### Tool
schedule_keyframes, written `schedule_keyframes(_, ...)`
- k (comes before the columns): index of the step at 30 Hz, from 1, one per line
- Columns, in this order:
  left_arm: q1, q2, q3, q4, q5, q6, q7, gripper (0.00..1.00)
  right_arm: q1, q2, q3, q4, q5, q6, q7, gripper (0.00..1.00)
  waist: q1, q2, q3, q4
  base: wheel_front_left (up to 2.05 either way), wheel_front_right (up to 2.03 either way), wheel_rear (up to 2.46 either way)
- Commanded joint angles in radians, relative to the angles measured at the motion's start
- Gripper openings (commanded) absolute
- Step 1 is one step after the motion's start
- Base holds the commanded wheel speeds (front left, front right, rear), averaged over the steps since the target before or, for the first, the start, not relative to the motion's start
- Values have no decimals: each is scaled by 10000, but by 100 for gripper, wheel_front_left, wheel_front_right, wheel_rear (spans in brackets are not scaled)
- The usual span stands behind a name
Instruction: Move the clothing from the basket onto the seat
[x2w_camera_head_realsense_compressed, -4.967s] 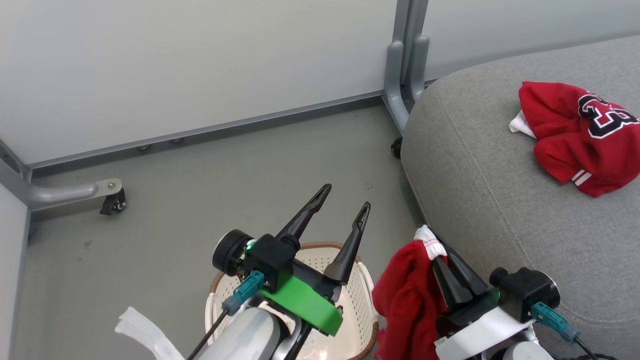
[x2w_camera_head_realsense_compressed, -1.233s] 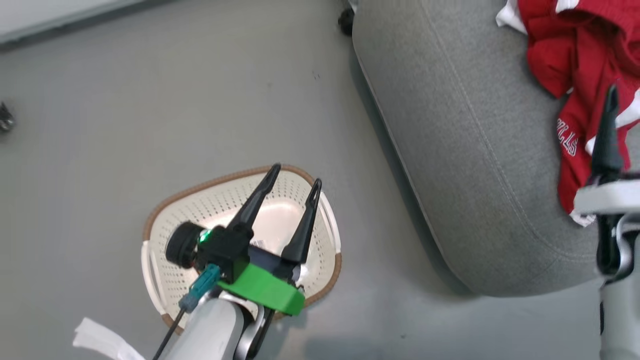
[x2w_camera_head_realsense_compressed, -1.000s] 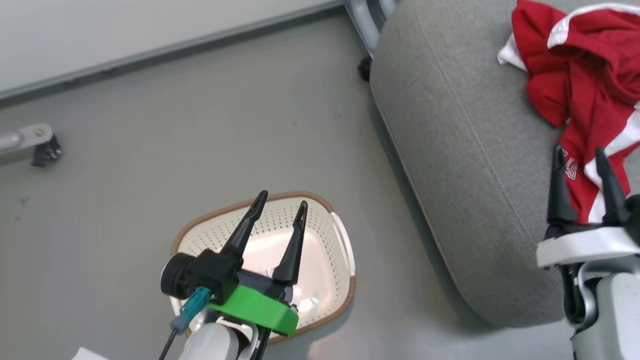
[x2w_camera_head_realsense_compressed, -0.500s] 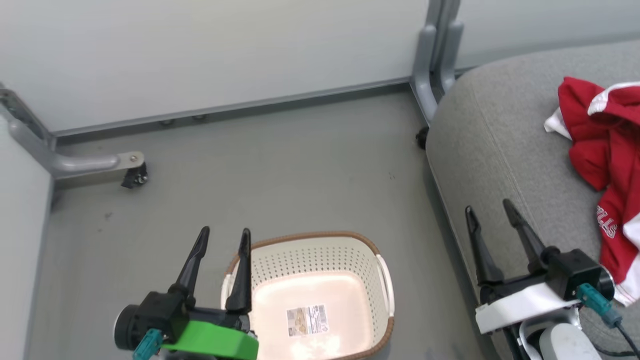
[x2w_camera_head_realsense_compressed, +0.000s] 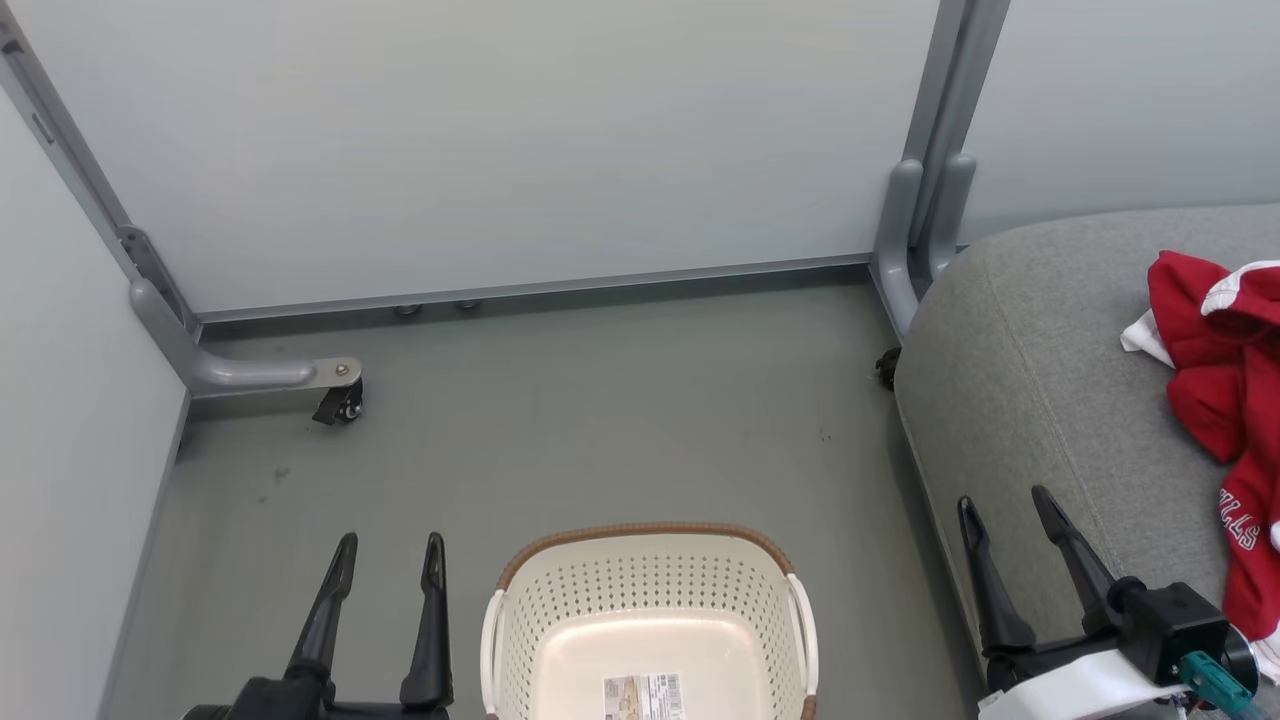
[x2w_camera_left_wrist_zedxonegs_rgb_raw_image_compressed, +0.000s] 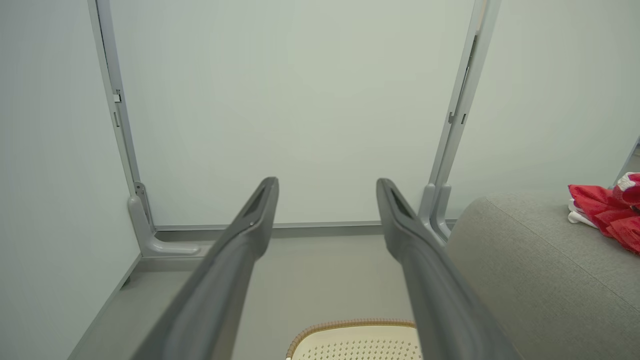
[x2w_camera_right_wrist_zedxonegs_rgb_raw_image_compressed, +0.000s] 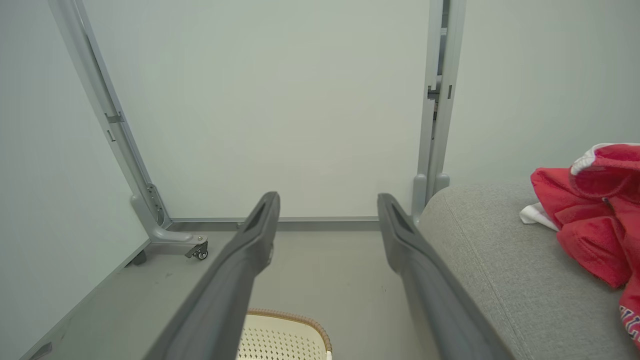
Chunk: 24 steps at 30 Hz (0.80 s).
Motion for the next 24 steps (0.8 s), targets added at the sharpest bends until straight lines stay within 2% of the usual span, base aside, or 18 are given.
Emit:
schedule_keyframes(1,285,3,108,31,47,-28,-7,100,256,-30,4,-55,-6,-13,-23,100,1,106,-208,-73,0,0,0)
schedule_keyframes(10,816,1,228,46,208,-57,-7,100,602,-30,111,-44,13,-14,-23,100,1,106,-415,-313,0,0,0)
schedule_keyframes(24,580,2,203,289,-19,39,-7,100,533,-29,125,21,55,-14,-23,100,1,106,-428,-407,0,0,0)
